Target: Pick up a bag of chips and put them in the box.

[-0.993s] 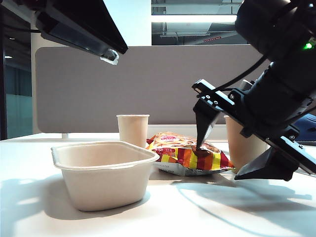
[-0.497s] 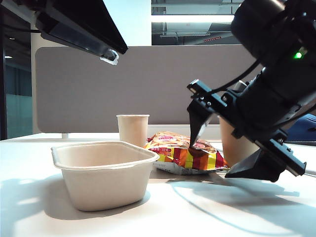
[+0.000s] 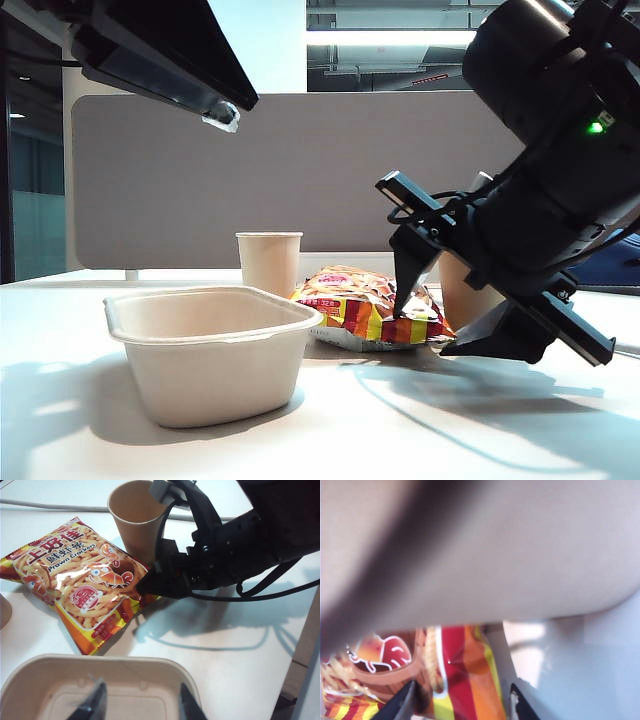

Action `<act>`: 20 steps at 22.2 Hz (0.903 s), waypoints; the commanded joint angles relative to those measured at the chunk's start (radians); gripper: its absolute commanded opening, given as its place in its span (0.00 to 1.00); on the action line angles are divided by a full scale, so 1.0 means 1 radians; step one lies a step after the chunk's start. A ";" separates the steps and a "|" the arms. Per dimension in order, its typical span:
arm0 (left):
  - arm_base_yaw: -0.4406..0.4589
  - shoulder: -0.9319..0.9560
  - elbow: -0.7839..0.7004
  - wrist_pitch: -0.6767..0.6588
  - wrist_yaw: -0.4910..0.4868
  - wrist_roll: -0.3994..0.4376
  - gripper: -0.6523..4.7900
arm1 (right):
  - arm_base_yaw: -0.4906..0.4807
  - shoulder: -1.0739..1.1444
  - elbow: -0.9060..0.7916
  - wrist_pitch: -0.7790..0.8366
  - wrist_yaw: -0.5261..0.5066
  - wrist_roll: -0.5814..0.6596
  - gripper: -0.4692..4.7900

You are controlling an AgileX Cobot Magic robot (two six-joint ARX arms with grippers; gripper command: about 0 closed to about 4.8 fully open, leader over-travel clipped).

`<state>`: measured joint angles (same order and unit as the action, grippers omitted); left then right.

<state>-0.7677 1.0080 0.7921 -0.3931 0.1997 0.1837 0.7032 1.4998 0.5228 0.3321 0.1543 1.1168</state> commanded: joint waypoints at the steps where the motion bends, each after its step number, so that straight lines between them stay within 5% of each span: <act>1: 0.000 -0.002 0.004 0.006 0.006 0.003 0.46 | 0.002 -0.002 0.002 0.019 0.000 0.001 0.51; 6: 0.000 -0.002 0.004 0.006 0.005 0.003 0.46 | 0.002 -0.002 0.002 0.020 -0.005 -0.022 0.31; 20: 0.000 -0.002 0.004 0.006 0.003 0.003 0.46 | 0.002 -0.002 0.002 0.059 -0.054 -0.035 0.09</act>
<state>-0.7677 1.0080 0.7921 -0.3935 0.1993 0.1841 0.7036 1.5005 0.5224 0.3630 0.1089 1.0904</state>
